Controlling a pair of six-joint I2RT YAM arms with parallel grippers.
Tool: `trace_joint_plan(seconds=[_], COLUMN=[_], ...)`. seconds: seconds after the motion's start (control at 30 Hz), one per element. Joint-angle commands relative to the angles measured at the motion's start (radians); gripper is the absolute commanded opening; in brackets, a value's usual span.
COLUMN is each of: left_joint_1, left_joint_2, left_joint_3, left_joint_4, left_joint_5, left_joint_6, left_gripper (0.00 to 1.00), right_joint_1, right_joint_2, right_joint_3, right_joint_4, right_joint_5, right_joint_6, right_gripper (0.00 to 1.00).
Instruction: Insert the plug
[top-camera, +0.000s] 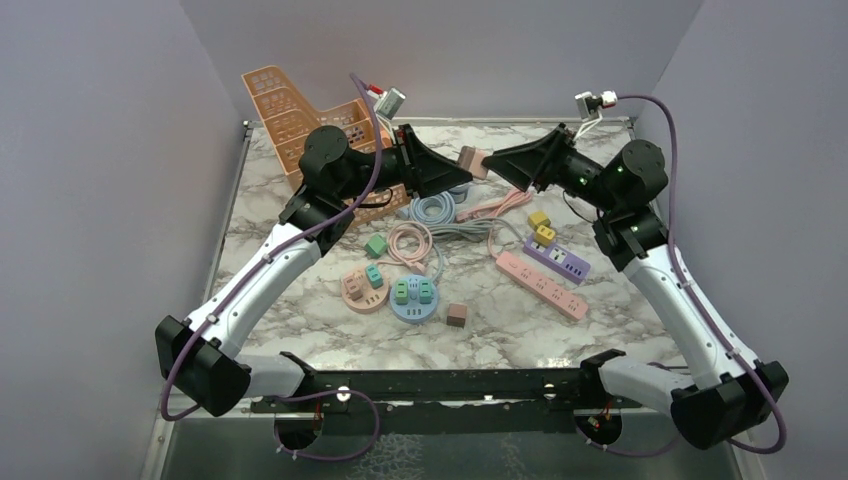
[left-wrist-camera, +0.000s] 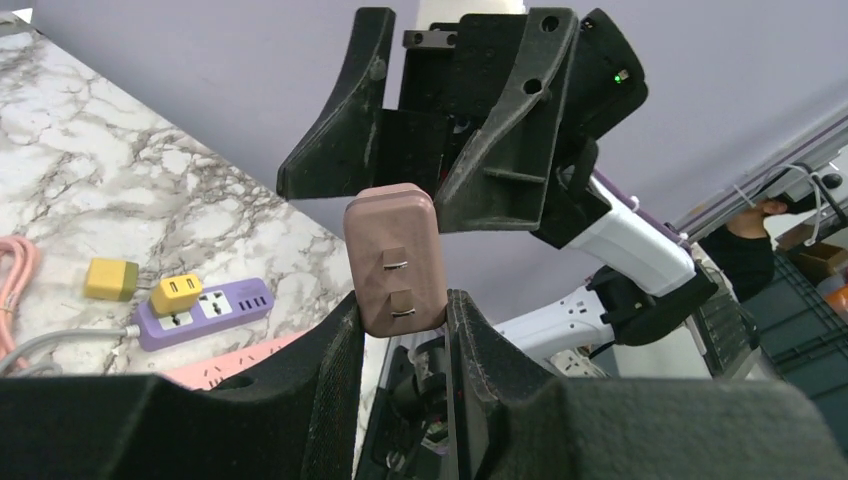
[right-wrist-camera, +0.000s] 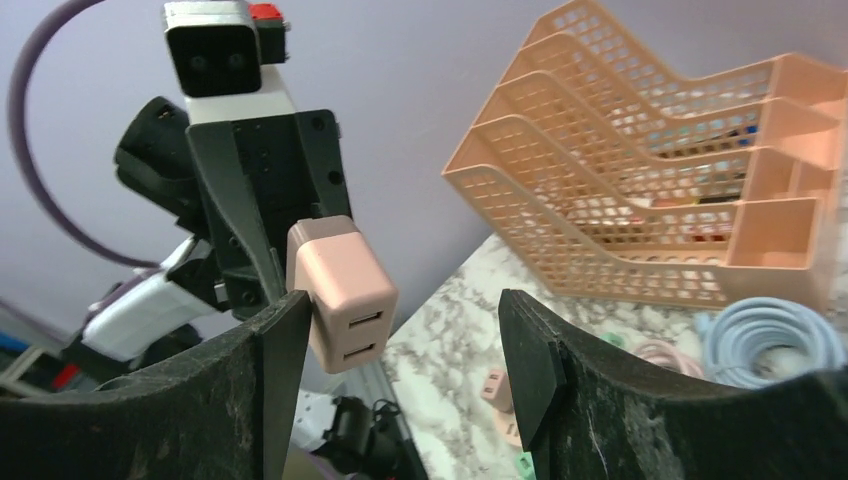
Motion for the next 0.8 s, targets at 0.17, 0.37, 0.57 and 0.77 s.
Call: trace_joint_plan(seconds=[0.17,0.37,0.57,0.77], left_joint_1=[-0.018,-0.017,-0.018,-0.018], left_joint_2=[-0.035,-0.038,-0.039,-0.034], left_joint_3=[-0.001,-0.011,-0.025,-0.034], left_joint_4=[0.091,0.094,0.104,0.12], left_joint_5=[0.05,0.032,0.01,0.01], left_joint_6=[-0.037,-0.046,-0.054,-0.058], left_gripper=[0.0,0.0,0.0,0.0], right_joint_1=[0.0,0.0,0.0,0.0], right_joint_2=[0.06,0.081,0.089,0.109], right_joint_3=[-0.02,-0.027,-0.042,-0.049], right_joint_4=[0.322,0.391,0.403,0.404], right_joint_5=[-0.211,-0.27,-0.289,-0.281], right_joint_6=[0.26,0.307,0.327,0.369], right_gripper=[0.61,0.53,0.47,0.46])
